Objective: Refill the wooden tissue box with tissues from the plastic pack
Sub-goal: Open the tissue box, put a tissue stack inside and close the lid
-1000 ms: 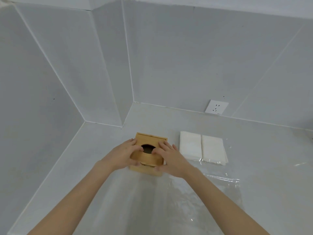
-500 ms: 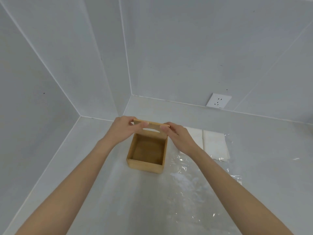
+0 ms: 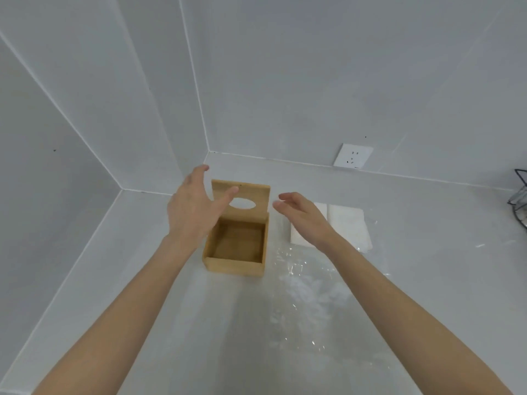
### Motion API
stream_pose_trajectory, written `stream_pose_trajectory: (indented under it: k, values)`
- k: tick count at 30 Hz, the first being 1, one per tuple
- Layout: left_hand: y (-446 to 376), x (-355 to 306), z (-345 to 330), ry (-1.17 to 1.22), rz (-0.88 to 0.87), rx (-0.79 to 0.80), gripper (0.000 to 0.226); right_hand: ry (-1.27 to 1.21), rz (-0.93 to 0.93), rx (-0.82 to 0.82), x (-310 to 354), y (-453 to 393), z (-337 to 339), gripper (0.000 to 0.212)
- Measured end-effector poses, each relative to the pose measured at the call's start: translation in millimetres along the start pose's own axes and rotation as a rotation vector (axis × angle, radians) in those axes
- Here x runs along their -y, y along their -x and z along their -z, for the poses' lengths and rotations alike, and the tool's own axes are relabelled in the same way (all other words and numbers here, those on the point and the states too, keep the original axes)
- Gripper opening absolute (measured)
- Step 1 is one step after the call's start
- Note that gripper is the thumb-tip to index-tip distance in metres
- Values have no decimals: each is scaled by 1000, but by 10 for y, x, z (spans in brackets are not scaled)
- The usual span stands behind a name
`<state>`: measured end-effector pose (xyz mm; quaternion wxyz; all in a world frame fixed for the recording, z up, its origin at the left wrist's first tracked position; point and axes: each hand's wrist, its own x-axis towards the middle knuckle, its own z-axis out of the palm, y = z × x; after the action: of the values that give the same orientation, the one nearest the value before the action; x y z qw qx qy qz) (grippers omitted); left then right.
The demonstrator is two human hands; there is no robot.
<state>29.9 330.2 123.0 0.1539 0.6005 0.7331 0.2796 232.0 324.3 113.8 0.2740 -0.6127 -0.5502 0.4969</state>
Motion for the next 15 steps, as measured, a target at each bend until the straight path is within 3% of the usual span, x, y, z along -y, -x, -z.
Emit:
stream_pose_trajectory:
  k: [2,4,8,10,12,15]
  values:
    - [240,-119,-15,65,-219,-161,48,22,43,-59,-145,204,167,31]
    - [459,-192,-138,110,-381,-147,35,93,73,-96,-310,403,272,21]
    - [955,-242,-653,104,-720,287,36,223,83,-147,-830,843,370,20]
    - [1194,-174,-890,62,-808,458,35,279,62,-156,-1124,1007,365,18]
    - [1394,-73,-1122,4,-842,569,36,362,30,-151,-1421,1148,349,17]
    - [1598,44,-1353,-54,-742,753,44,442,16,-79,-1794,1317,290,19]
